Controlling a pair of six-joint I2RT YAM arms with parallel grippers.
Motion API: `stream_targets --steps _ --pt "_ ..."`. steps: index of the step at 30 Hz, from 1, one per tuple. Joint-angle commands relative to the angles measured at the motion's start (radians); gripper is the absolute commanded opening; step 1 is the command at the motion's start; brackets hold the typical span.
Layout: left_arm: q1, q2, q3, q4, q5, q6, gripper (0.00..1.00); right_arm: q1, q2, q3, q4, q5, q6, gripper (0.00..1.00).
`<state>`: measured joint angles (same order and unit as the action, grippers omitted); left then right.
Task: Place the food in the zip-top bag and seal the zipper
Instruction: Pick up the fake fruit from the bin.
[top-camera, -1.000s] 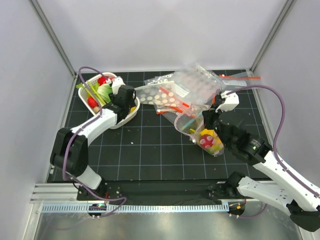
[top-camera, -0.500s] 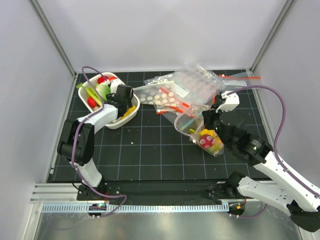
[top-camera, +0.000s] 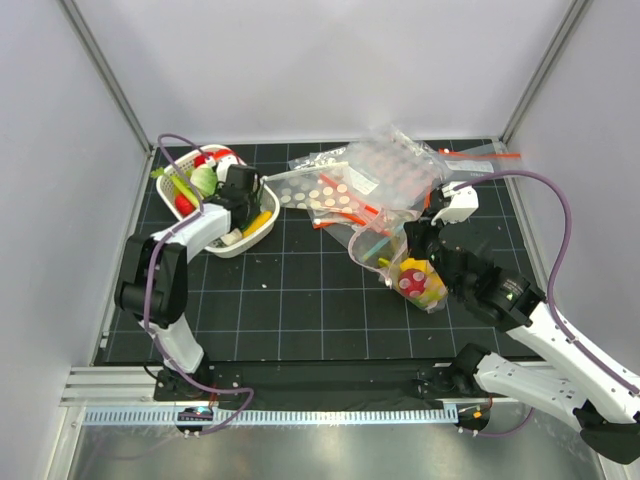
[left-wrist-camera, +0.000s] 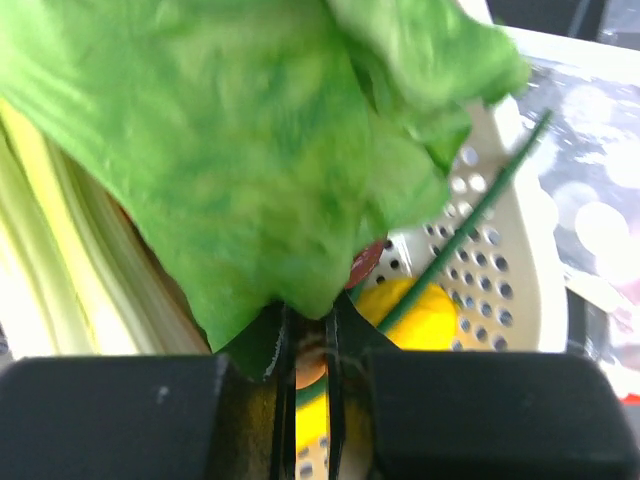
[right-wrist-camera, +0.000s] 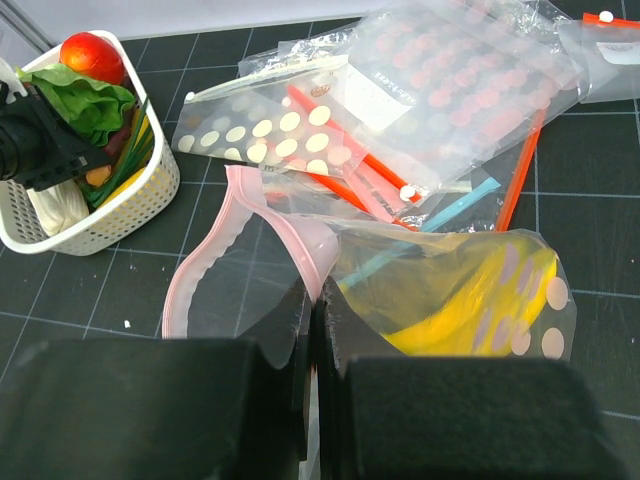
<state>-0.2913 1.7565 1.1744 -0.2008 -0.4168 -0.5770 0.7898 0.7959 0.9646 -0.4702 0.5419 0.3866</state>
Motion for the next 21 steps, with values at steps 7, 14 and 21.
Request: stream_targets --steps 7,14,21 --pt "-0.104 -0.259 -0.076 -0.002 -0.020 -0.034 0.00 -0.003 -0.014 -0.003 0.065 0.003 -0.006 0.02" --pt "-0.151 -0.334 -0.117 0.008 -0.054 -0.035 0.03 -0.003 -0.006 -0.001 0.067 0.001 -0.006 0.02" --pt "-0.172 -0.351 -0.125 0.006 0.019 -0.020 0.14 -0.003 -0.006 -0.001 0.067 0.000 -0.006 0.02"
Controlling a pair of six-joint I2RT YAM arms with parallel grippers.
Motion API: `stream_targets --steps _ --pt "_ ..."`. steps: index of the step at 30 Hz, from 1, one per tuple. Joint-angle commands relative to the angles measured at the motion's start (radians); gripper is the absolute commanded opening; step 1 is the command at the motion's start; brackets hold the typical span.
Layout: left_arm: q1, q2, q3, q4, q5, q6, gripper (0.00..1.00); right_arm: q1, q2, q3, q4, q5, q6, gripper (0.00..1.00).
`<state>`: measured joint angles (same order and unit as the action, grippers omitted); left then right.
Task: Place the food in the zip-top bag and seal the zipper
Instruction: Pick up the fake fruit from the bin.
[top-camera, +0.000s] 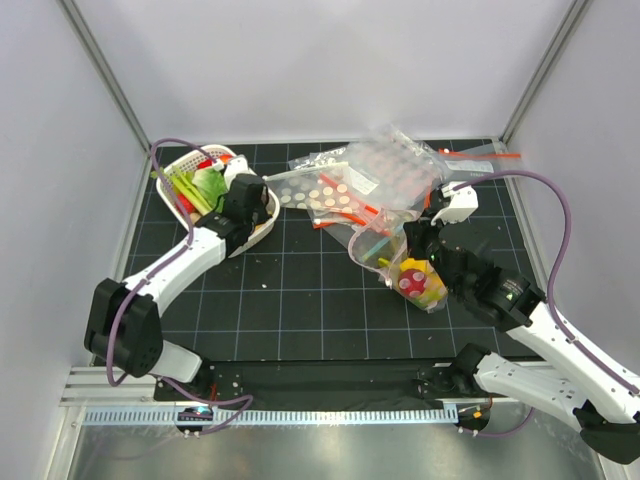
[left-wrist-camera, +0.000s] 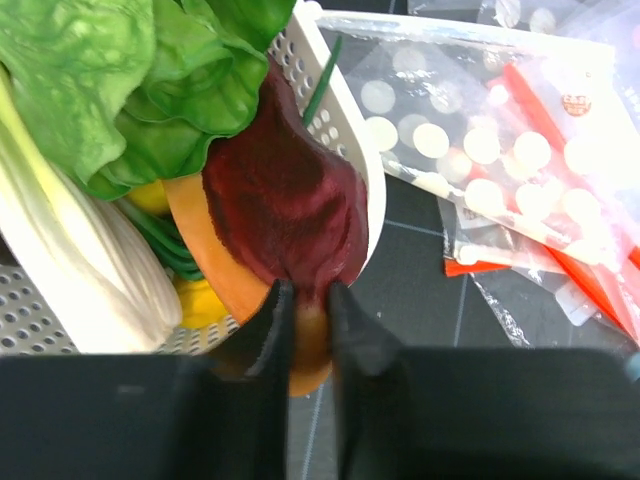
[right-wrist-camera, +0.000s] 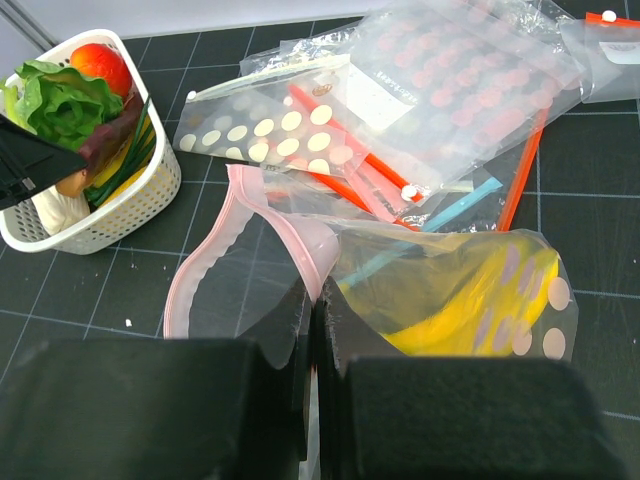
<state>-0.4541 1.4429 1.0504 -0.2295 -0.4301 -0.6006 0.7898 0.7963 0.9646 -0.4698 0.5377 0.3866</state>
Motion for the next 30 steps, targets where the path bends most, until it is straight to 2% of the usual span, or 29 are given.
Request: stream_targets --steps 1,2,4,12,14,17,21,23,28,30 --pt "-0.009 -0.032 0.000 0.038 0.039 0.008 0.22 -0.001 -0.006 -0.001 0.066 0.004 -0.006 0.02" --pt "-0.009 -0.026 0.003 0.038 0.040 0.025 0.37 -0.003 -0.005 -0.001 0.065 0.004 -0.005 0.02" --pt "-0.009 0.000 0.014 0.027 0.027 0.027 0.46 -0.003 -0.005 -0.001 0.065 0.004 -0.006 0.02" --pt "-0.009 0.019 0.039 -0.002 0.016 0.039 0.50 -0.003 -0.008 -0.001 0.066 0.002 -0.006 0.02" --pt "-0.009 0.017 0.040 -0.004 0.034 0.036 0.60 -0.003 -0.008 -0.001 0.066 0.002 -0.006 0.02" --pt "-0.014 0.010 0.039 -0.007 0.108 0.022 0.68 -0.003 -0.009 -0.001 0.065 0.002 -0.006 0.02" --pt "-0.070 0.002 0.048 0.009 0.120 0.079 0.68 -0.003 -0.014 -0.003 0.065 0.004 -0.006 0.02" --pt "-0.103 0.011 0.065 0.009 0.132 0.114 0.66 -0.003 -0.011 -0.004 0.065 0.004 -0.006 0.02" --pt "-0.109 0.097 0.105 0.031 0.302 0.136 0.60 -0.003 -0.011 -0.001 0.063 0.002 -0.006 0.02" --pt "-0.110 0.123 0.117 0.038 0.321 0.148 0.59 -0.003 -0.012 -0.003 0.065 0.004 -0.006 0.02"
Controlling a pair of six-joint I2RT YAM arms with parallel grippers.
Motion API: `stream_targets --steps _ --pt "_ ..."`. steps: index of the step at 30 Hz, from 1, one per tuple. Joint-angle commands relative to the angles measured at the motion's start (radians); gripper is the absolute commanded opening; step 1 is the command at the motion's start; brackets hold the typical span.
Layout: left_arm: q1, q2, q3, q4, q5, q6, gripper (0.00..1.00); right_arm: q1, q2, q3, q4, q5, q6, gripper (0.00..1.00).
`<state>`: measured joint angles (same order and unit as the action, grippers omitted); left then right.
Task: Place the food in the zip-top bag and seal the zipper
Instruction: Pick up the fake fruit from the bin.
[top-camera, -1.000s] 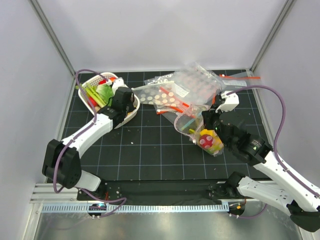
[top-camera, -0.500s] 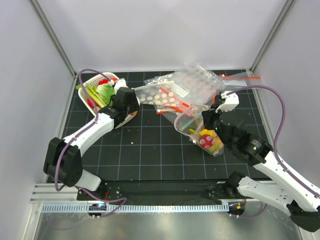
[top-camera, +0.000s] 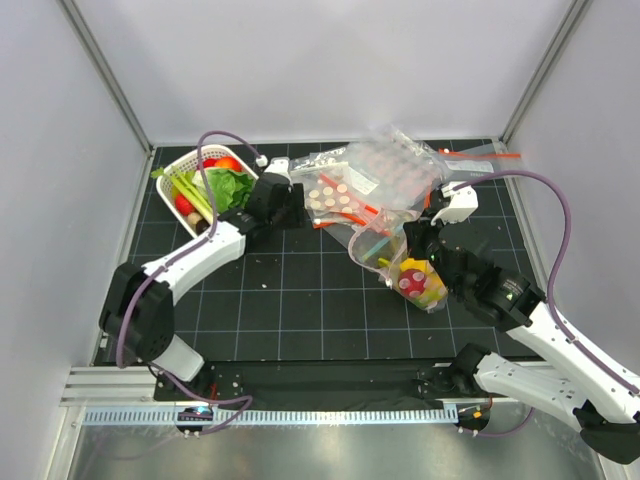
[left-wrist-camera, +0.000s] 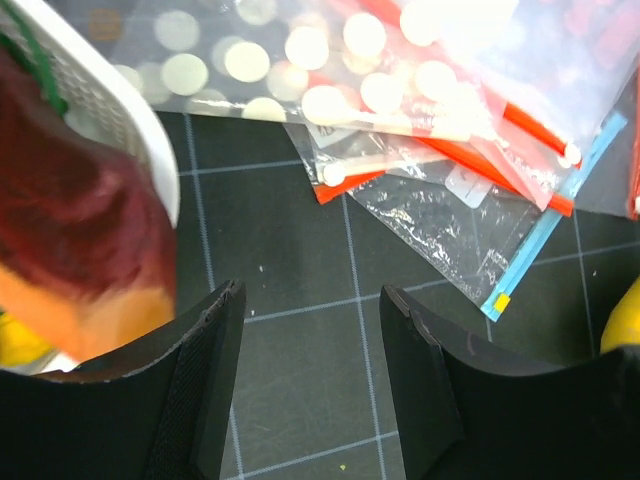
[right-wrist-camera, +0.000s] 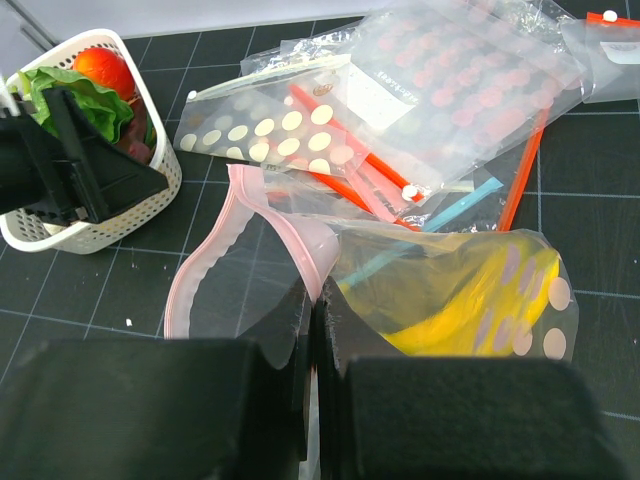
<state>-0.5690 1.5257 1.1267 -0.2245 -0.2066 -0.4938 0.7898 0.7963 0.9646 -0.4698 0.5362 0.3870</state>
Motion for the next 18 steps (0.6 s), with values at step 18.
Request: stream_targets --steps 18 --pt "0.181 -0.241 -0.209 0.140 -0.207 -0.173 0.53 -0.003 -0.023 -0.003 0.063 0.002 -0.007 0.03"
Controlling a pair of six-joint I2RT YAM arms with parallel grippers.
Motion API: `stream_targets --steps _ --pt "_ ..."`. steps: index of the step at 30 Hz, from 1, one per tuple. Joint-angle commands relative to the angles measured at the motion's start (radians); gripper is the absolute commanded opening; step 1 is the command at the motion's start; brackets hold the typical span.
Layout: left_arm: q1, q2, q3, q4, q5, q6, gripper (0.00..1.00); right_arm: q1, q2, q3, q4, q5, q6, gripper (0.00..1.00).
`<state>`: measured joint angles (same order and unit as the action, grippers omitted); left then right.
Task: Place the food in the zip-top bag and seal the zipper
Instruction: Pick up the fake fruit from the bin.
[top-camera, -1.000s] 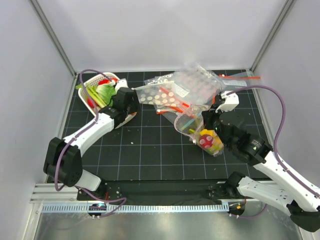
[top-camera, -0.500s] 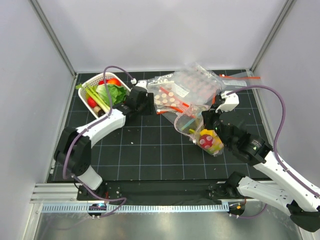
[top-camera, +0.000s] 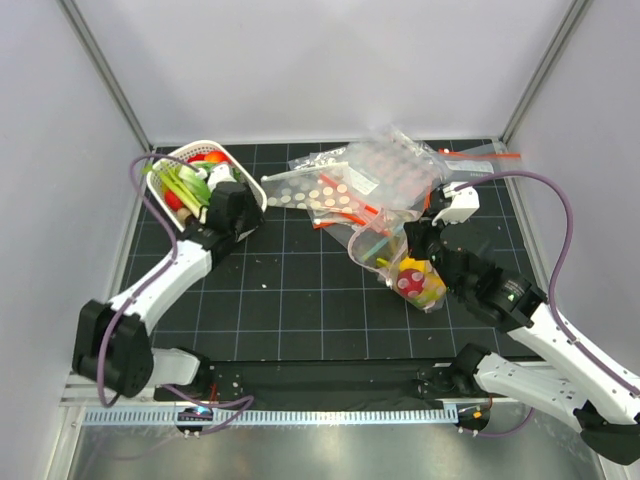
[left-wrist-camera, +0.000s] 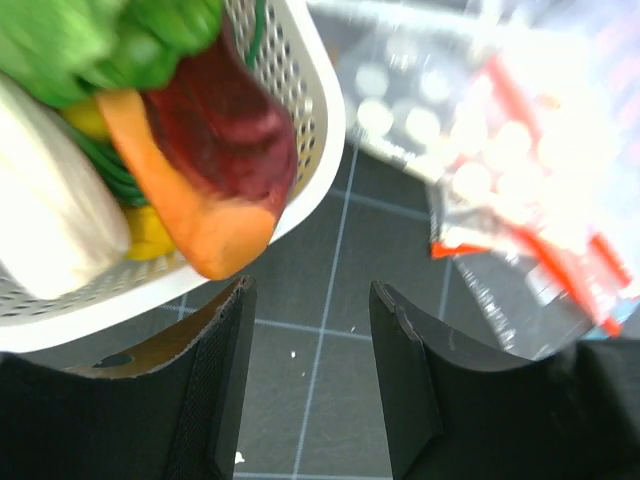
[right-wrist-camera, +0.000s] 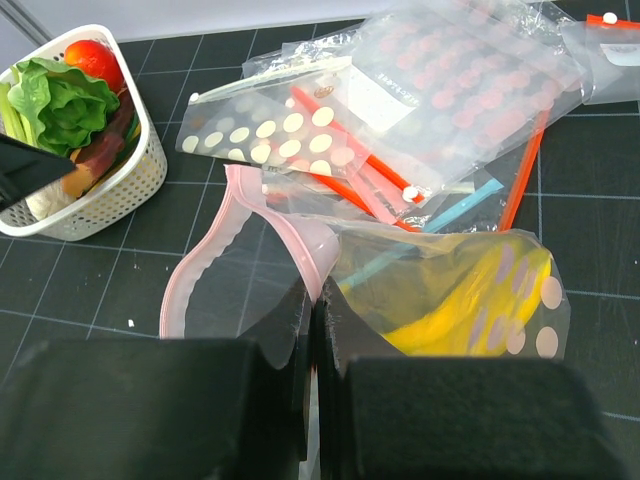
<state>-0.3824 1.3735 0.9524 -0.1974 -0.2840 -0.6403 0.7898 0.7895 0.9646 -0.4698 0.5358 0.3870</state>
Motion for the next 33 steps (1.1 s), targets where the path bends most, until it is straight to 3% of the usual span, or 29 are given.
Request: stream_targets --steps 1,10,12,16,20,33 --pt "-0.006 -0.100 -0.046 0.127 -0.141 -0.027 0.53 -0.001 -0.015 -0.003 0.063 0.003 -0.007 0.03" --pt "-0.007 0.015 0.054 0.044 -0.076 0.024 0.57 -0.003 -0.016 -0.003 0.062 0.004 -0.007 0.03" --pt "-0.007 0.021 0.057 0.027 -0.125 0.027 0.64 -0.001 -0.019 -0.003 0.063 0.004 -0.007 0.03" --pt "-0.006 0.021 0.055 -0.006 -0.225 -0.013 0.90 -0.001 -0.018 -0.003 0.063 0.003 -0.007 0.03" --pt "-0.001 0.024 0.051 0.001 -0.230 -0.045 0.93 -0.003 -0.018 -0.004 0.063 0.001 -0.007 0.03" --pt "0.117 0.062 -0.055 0.250 0.048 -0.168 0.91 -0.003 -0.015 -0.004 0.066 -0.003 -0.005 0.03"
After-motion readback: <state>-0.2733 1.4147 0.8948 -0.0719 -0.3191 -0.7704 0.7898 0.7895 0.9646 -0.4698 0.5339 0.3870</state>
